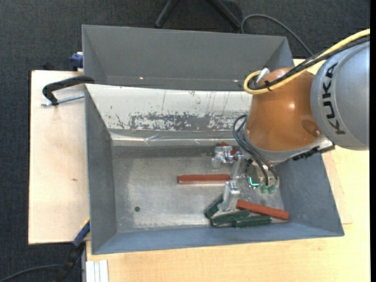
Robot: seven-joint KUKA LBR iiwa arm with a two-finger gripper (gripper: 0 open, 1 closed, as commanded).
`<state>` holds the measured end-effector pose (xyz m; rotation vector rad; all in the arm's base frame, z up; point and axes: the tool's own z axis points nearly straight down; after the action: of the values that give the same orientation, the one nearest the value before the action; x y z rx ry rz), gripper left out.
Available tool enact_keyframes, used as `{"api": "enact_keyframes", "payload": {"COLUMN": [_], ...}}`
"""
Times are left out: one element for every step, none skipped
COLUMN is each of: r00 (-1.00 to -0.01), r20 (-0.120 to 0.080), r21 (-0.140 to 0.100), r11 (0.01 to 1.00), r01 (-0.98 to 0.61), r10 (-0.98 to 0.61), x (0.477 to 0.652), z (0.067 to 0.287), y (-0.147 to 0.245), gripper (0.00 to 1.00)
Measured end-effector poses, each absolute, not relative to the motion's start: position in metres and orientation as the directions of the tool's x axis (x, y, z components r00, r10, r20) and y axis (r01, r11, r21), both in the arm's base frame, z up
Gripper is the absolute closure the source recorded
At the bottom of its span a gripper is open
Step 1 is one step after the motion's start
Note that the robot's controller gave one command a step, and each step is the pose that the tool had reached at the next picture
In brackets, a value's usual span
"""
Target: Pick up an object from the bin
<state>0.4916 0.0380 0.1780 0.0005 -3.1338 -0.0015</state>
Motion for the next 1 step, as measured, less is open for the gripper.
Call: {"api": "enact_keyframes", "payload": {"r00": [-0.99], "r20": [-0.002], "r21": [0.002], "r11": [0.99], "r01": [-0.143], "r10": [-0.143], "x": [0.5496], "z": [0.0791], "y": [0.0765], "gripper": [0.0]}}
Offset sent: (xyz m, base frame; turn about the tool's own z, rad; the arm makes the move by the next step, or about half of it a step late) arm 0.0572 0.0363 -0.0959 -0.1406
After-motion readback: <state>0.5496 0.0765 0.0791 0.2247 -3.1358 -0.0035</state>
